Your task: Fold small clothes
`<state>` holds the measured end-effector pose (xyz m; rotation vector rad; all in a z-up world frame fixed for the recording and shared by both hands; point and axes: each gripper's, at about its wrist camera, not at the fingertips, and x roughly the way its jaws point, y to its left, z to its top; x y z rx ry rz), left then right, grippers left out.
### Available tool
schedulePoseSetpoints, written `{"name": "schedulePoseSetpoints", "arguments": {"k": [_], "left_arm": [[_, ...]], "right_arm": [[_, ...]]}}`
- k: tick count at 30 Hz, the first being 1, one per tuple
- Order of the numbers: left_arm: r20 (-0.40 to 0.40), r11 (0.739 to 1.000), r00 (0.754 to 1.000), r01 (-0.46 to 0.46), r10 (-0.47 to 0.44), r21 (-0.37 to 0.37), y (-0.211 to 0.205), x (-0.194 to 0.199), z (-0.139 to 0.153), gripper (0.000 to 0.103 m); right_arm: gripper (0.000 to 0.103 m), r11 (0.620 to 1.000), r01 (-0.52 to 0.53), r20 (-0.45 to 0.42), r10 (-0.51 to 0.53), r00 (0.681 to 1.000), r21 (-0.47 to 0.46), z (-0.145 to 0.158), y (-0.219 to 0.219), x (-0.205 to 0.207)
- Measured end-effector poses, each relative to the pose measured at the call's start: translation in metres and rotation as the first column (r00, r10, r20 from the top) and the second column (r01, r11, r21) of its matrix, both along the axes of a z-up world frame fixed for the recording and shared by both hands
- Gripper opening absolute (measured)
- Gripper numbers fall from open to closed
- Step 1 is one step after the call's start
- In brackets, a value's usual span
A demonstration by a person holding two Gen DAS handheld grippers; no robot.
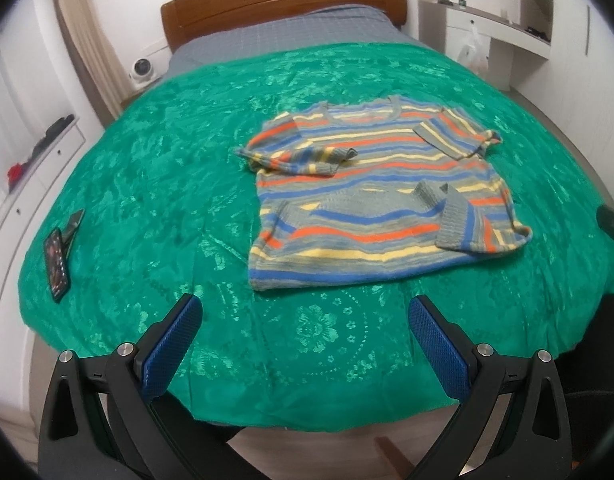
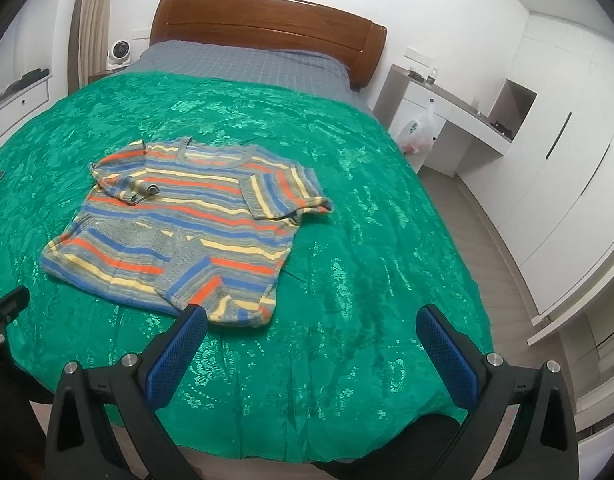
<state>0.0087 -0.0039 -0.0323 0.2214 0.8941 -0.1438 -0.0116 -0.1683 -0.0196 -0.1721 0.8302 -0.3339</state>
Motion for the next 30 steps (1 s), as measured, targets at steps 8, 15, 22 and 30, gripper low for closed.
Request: {"name": "schedulePoseSetpoints", "arguments": {"k": [8, 15, 22, 30], "left_arm": [[0.027, 0.999, 0.998, -0.048, 0.048, -0.005, 0.007, 0.005, -0.001, 0.103], [-0.045, 0.996, 0.997, -0.067, 0.064, -0.055, 0.031, 0.015, -0.030, 0.103], [-0.066, 0.993, 0.996, -0.071, 0.066, -0.092, 0.041, 0.011, -0.039, 0.103], [-0.044, 0.992, 0.994, -0.101, 0.097, -0.082, 0.058, 0.004, -0.041, 0.103]], "right_arm": [[0.103, 1.000, 0.024, 0.001, -0.024, 1.000, 0.014, -0.007, -0.008, 0.003], [0.103, 0.967, -0.144, 0.069, 0.132, 0.989, 0.212, -0.029, -0.018, 0.023], [0.103, 0.853, -0.382, -0.004, 0.410, 0.912, 0.354, -0.073, 0.016, 0.101], [0.015, 0.816, -0.523, -0.179, 0.568, 0.803, 0.246, -0.126, 0.057, 0.106]]}}
